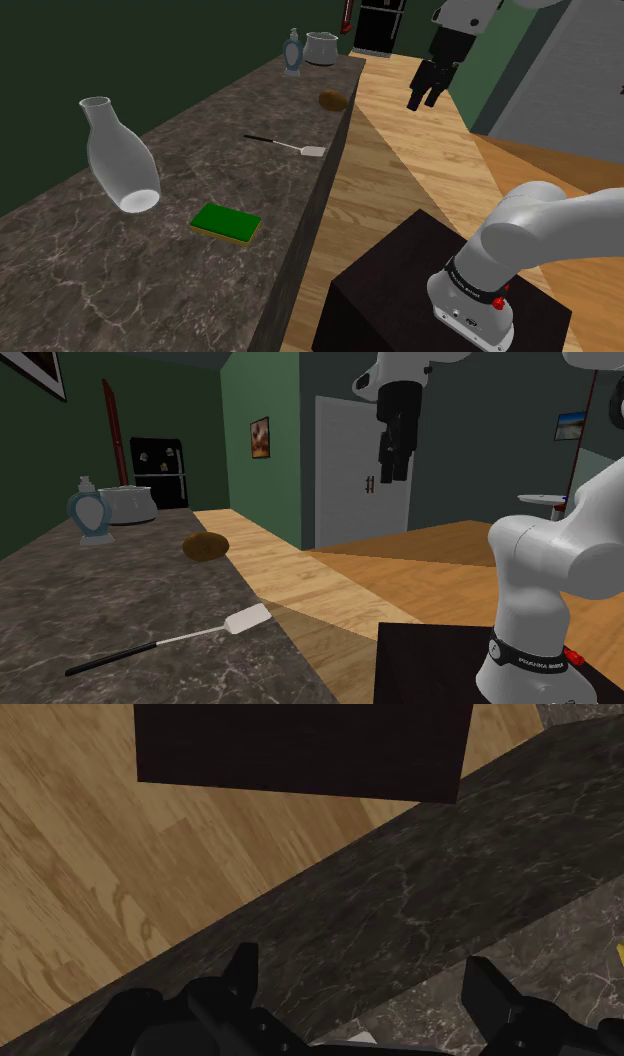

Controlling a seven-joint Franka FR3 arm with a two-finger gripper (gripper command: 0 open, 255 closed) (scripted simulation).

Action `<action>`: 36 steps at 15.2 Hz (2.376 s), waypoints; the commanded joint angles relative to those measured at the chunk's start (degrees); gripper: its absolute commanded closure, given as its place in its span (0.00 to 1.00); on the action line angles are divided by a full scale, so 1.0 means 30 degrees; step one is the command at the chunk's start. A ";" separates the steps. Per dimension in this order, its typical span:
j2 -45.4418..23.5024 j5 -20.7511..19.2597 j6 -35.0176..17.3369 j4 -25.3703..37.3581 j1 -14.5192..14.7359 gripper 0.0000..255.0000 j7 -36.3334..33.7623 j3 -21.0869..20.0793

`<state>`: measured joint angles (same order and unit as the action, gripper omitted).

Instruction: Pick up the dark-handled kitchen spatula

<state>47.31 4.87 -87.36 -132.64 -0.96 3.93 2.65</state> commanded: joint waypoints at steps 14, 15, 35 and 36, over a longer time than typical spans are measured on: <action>-0.8255 -0.0142 -0.6434 0.1985 0.1578 0.00 0.2947 -0.0472; -0.8937 -0.0155 -0.6809 0.2305 0.1678 0.00 0.3149 -0.0530; -2.2142 -0.1475 -1.0321 1.2315 0.3388 0.00 0.5928 -0.1925; -2.2216 -0.1477 -1.0549 1.2161 0.3389 0.00 0.5930 -0.1922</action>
<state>-18.53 0.55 -118.37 -96.38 9.11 21.67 -3.08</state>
